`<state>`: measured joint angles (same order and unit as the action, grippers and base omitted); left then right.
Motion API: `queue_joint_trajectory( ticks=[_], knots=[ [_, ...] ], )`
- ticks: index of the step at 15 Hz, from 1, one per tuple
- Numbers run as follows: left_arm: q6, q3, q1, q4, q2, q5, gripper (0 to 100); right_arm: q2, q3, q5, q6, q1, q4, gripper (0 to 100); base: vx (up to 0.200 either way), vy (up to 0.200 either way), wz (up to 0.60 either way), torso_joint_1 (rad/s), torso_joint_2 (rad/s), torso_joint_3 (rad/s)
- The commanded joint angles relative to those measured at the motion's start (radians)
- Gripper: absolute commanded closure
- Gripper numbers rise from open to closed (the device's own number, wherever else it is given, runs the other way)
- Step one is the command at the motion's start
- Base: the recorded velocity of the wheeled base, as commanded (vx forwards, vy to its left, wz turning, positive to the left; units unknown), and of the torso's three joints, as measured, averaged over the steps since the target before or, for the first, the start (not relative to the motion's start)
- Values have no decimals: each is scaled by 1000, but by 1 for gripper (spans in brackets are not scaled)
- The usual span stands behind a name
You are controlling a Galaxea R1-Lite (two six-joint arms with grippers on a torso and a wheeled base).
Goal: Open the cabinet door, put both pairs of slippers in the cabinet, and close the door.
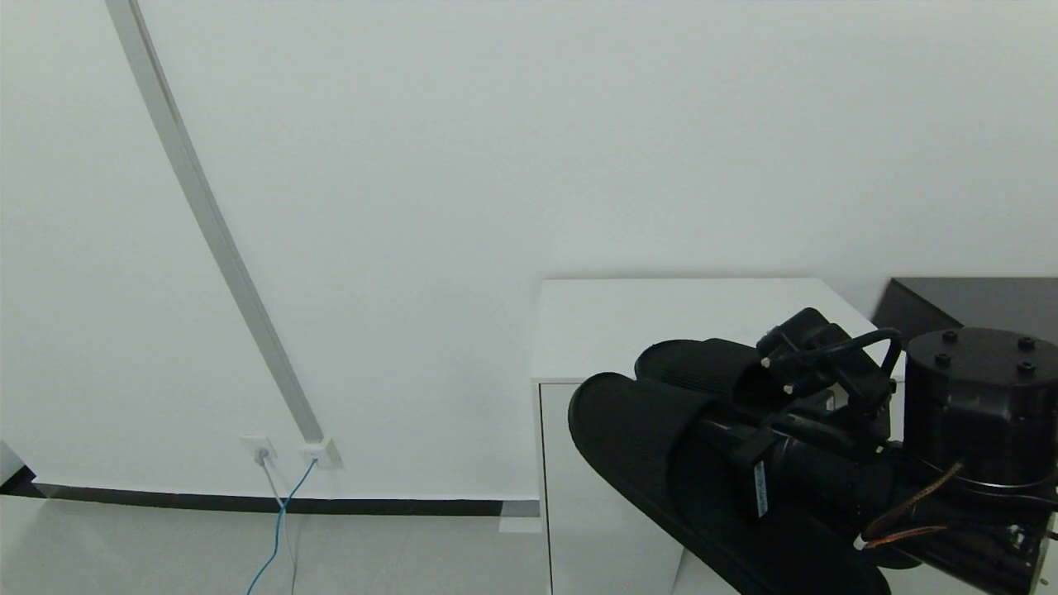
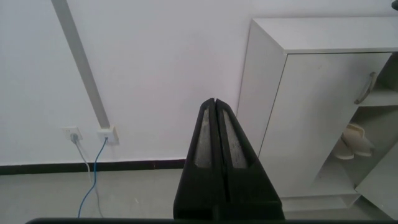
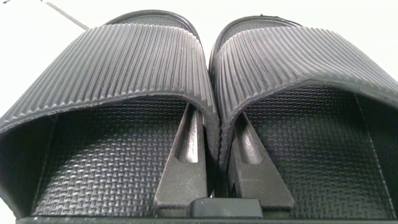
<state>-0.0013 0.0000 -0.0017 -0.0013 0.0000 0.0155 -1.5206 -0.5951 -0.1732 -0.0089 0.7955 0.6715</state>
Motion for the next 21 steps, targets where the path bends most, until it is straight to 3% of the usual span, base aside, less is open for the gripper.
queue_joint_trajectory(
  ticks=[1,21],
  knots=[
    [0,0,0,0,2,0,100,-6,0,0,0,1,0,100,0,-200,0,7,2,7],
    [6,0,0,0,2,0,100,-6,15,3,3,-4,3,100,0,-190,0,3,2,2]
  ],
)
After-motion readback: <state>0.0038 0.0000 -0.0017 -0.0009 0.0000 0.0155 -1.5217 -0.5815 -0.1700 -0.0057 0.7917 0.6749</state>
